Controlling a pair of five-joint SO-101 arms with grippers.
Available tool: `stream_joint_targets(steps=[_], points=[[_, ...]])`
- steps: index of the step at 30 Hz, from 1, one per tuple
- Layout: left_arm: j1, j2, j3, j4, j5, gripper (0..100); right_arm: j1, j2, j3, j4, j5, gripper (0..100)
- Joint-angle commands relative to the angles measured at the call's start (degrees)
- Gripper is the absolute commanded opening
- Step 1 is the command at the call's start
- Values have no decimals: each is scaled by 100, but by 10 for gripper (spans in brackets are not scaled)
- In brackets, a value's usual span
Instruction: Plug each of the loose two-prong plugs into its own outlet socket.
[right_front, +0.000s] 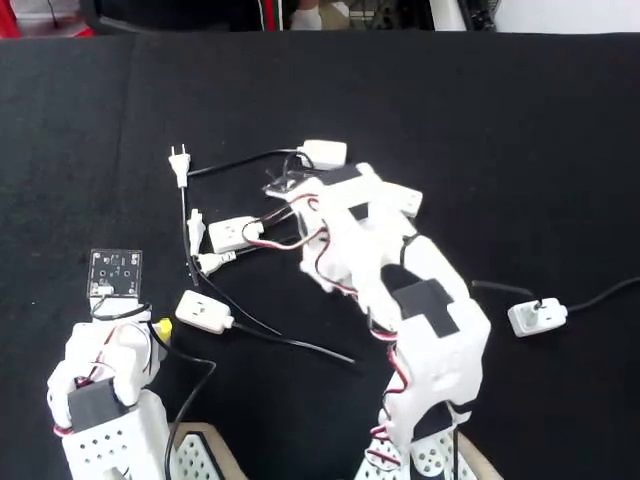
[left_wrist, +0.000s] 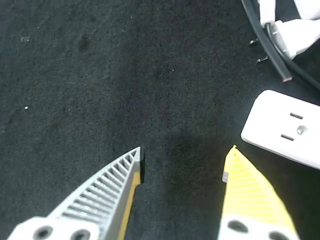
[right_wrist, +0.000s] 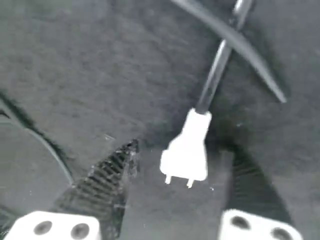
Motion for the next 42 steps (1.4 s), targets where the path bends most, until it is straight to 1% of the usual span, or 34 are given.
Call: stream_joint_targets(steps=[1,5,10,12,18,26,30,32,36,42], points=[[-57,-18,-31,18,-62,263,-53,-92,-409,343,0,412],[-57,-18,-31,18,-70,263,176,-145,-479,440,0,348],[-57,-18,-31,18,-70,263,448,-716,-321,422,0,242],[-57,-18,-31,18,-70,263,484,-875,-145,316,9,214],[-57,-18,-31,18,-70,263,475,-840,497,-633,9,201],[-57,-18,-31,18,-70,263,448,-207,444,-853,9,198],[-57,-18,-31,18,-70,263,193,-224,532,-818,9,196],[-57,-18,-31,18,-70,263,97,-215,567,-818,0,168],[-57,-18,-31,18,-70,263,70,-215,576,-818,-88,54],[-57,-18,-31,18,-70,263,53,-207,558,-818,-158,31]])
